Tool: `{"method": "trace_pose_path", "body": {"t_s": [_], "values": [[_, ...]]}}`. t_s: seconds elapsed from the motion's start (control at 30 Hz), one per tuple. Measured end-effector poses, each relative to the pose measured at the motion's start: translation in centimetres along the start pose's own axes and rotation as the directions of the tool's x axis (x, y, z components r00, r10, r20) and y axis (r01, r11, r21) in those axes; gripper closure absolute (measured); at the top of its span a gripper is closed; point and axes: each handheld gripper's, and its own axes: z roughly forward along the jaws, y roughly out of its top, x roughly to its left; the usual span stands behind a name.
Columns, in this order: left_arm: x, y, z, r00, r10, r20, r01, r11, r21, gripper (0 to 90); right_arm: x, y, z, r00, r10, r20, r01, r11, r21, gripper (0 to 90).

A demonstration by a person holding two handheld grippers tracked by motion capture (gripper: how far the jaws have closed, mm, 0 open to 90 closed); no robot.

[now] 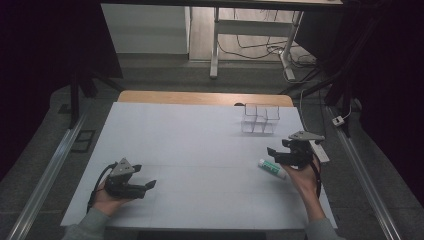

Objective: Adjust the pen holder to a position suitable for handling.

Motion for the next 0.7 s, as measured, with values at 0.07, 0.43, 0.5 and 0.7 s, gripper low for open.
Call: {"method": "trace_pose_path", "body": {"t_s": [0.07, 0.43, 0.5, 0.7], "values": [[0.0, 0.0, 0.0, 1.0, -0.001, 0.001, 0.001, 1.0, 0.0, 17.1, -0.2, 0.3, 0.2, 0.9998, -0.003, 0.021, 0.003, 1.0, 0.003, 28.6], [0.0, 0.0, 0.1, 1.0, 0.004, 0.001, -0.004, 1.0, 0.005, 17.1, -1.2, 1.0, 1.6, 0.9975, 0.034, 0.062, -0.036, 0.999, 0.03, 34.4], [-0.1, 0.0, 0.1, 1.0, 0.004, 0.001, -0.004, 1.0, 0.005, 17.1, -1.5, 1.2, 1.7, 0.9972, 0.041, 0.062, -0.043, 0.999, 0.031, 35.5], [-0.1, 0.0, 0.1, 1.0, 0.006, 0.003, -0.006, 0.9999, 0.008, 17.1, -2.5, 1.4, 2.1, 0.9961, 0.057, 0.068, -0.059, 0.998, 0.038, 38.7]]}}
